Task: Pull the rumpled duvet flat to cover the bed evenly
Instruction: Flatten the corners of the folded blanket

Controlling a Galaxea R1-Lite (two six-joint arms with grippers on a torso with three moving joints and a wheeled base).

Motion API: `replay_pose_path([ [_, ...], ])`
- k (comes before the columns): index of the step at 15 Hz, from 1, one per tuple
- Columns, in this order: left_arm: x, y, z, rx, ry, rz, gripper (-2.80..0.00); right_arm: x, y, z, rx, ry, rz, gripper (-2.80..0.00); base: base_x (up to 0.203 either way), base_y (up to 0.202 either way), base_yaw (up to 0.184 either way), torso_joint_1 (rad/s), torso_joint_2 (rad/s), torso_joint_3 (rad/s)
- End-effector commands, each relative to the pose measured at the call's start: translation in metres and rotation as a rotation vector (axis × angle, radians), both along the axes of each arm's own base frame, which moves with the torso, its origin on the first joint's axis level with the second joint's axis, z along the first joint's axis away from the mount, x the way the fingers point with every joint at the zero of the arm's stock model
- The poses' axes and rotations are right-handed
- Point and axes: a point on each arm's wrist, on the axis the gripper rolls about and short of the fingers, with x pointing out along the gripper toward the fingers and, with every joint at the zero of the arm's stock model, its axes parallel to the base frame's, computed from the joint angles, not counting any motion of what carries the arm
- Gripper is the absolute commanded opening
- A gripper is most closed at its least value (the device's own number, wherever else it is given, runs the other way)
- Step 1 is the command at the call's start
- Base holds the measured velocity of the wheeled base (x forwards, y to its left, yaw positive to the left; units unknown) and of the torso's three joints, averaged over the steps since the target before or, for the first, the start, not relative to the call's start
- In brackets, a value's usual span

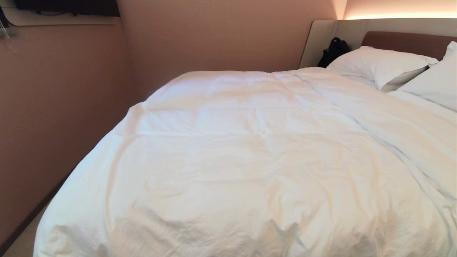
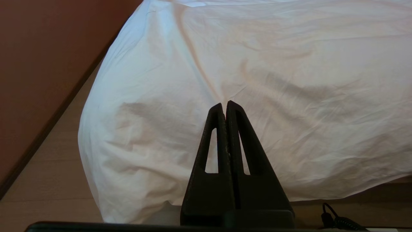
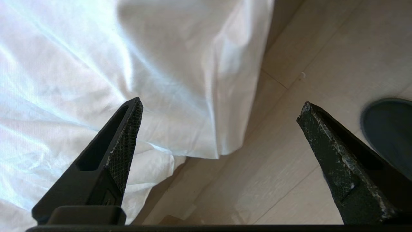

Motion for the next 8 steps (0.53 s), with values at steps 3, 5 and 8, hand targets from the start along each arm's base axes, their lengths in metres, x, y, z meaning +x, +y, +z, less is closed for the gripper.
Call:
replay_pose_path([
  [3,0.0,0.0,0.0,0.0,0.0,0.0,-2.8,0.009,-0.002,-0.011,-0.007,-0.005,0.026,0.0,0.0,0.0,0.0,0.0,0.0,0.0],
  [5,0.0,0.0,0.0,0.0,0.0,0.0,-2.8,0.012,-0.004,-0.019,-0.03,0.001,0.033,0.0,0.0,0.0,0.0,0.0,0.0,0.0],
  [8,0.0,0.0,0.0,0.0,0.0,0.0,-2.8,0.015,-0.008,-0.027,-0.053,0.004,0.037,0.0,0.0,0.0,0.0,0.0,0.0,0.0],
])
